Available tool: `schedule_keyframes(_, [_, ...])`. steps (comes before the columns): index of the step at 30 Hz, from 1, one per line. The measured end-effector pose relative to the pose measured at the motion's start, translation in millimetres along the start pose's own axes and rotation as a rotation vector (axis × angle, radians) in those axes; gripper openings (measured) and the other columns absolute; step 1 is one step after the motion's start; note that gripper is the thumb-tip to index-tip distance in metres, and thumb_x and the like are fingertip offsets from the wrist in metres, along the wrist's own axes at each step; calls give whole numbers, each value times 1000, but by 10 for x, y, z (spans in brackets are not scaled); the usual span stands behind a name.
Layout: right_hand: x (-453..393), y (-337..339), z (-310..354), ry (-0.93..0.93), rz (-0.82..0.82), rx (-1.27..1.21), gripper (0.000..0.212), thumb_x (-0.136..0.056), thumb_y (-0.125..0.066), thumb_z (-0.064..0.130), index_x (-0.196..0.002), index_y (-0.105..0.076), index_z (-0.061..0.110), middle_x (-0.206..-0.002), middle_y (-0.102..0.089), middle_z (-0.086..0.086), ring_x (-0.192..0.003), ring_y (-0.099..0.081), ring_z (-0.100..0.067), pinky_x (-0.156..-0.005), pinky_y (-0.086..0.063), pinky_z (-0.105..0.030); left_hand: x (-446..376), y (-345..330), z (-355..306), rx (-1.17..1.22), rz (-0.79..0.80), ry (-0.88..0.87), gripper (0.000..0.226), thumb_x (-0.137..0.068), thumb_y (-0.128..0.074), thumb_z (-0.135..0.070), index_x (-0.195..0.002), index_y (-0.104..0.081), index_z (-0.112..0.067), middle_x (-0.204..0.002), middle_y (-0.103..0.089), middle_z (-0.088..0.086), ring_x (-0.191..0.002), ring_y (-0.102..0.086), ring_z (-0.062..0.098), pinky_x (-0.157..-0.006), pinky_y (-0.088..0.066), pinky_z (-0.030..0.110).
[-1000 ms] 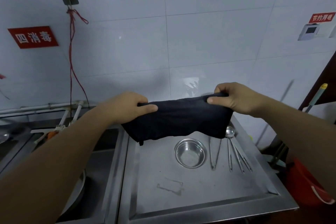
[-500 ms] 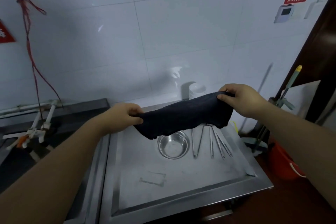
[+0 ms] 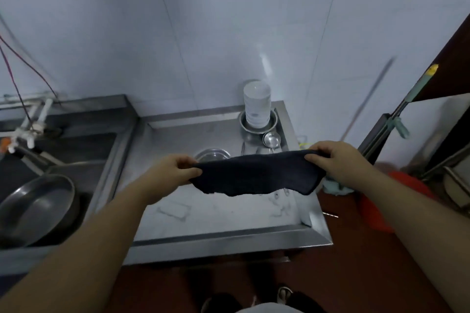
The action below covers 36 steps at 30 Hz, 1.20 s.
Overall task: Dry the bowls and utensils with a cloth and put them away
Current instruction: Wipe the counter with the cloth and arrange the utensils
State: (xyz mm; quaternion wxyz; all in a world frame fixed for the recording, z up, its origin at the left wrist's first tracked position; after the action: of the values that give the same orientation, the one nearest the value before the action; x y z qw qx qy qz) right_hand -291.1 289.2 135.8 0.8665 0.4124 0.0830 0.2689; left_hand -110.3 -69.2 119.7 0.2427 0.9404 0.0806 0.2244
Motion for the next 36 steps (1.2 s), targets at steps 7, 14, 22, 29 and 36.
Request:
schedule_keyframes(7, [256, -593, -763, -65, 201, -89, 12, -99, -71, 27, -88, -75, 30, -82, -72, 10, -79, -66, -8, -74, -53, -38, 253, -790, 564, 114, 39, 182, 19, -99, -73, -14, -95, -84, -28, -98, -82, 2, -94, -80, 18, -84, -65, 29])
schedule_keyframes(14, [784, -1393, -1311, -193, 397, -141, 15, -100, -71, 30, -87, -74, 38, -83, -70, 22, -80, -64, 3, -71, -48, -26, 390, -1366, 1269, -117, 149, 287, 11, -98, -74, -27, -95, -81, -35, -92, -79, -17, -83, -75, 4, -70, -58, 19])
schedule_keyframes(22, [983, -2075, -1768, -289, 440, 11, 7, -100, -68, 25, -98, -74, 27, -95, -74, 5, -89, -68, -18, -80, -56, -40, 127, -1838, 1957, -336, 167, 320, 19, -101, -67, -21, -93, -71, -37, -93, -73, -12, -85, -68, 7, -67, -49, 21])
schedule_keyframes(29, [546, -2310, -1924, -250, 322, 218, 17, -104, -58, 23, -102, -73, 15, -101, -74, -9, -95, -67, -31, -79, -53, -41, -419, -1823, 2138, -411, -19, 327, 12, -104, -61, -15, -105, -70, -23, -102, -69, 1, -78, -58, 10, -72, -45, 31])
schedule_keyframes(36, [246, -2415, -1930, -216, 234, 463, 18, -103, -56, 21, -93, -69, 12, -91, -69, -10, -87, -66, -33, -68, -56, -42, -766, -1886, 2128, -525, -80, 318, 25, -102, -52, -6, -117, -73, -8, -113, -70, 16, -92, -67, 31, -76, -54, 39])
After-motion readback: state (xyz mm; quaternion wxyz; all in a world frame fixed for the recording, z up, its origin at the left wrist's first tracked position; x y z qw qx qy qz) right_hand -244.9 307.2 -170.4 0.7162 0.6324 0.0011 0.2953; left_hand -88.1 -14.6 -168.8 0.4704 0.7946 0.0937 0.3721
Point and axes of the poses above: each hand's wrist, its own x-axis away from the middle knuckle, its own y-axis out of the back of the hand, z = x × y, the point moved 10 cm from there along -x, towards the middle knuckle
